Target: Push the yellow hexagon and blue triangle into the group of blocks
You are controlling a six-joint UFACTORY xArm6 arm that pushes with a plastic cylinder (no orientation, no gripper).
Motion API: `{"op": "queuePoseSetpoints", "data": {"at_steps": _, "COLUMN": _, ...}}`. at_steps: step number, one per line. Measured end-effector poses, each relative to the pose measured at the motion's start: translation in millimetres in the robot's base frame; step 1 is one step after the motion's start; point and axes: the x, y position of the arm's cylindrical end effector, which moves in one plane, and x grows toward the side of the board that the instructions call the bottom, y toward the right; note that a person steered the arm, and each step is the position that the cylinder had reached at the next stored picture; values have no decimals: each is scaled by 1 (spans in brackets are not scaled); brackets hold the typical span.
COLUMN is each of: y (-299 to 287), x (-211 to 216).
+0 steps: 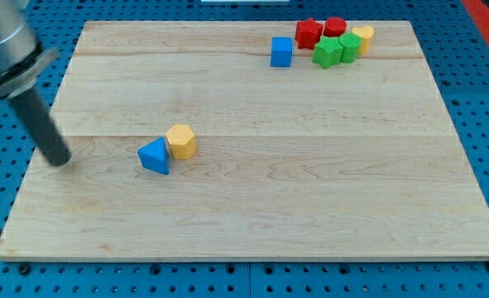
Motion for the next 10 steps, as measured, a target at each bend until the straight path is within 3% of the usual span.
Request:
{"op": "queuePoseSetpoints", "data": {"at_steps": 1, "y": 24, "x": 25}}
{"op": "queuePoseSetpoints", "data": {"at_steps": 2, "y": 85, "x": 13}}
{"op": "queuePoseSetpoints", "data": {"at_steps": 3, "y": 133, "x": -14}}
{"op": "queuePoseSetpoints", "data": {"at_steps": 5, "y": 168, "x": -88}}
{"op": "queuePoseSetpoints", "data": {"at_steps": 7, "y": 253, "x": -91}}
{"op": "queuePoseSetpoints", "data": {"at_steps": 8, "y": 236, "x": -61}}
{"op": "queuePoseSetpoints", "data": {"at_steps": 9, "y": 254, "x": -58}}
{"op": "queuePoseSetpoints", "data": {"at_steps": 10, "y": 297, "x": -93}}
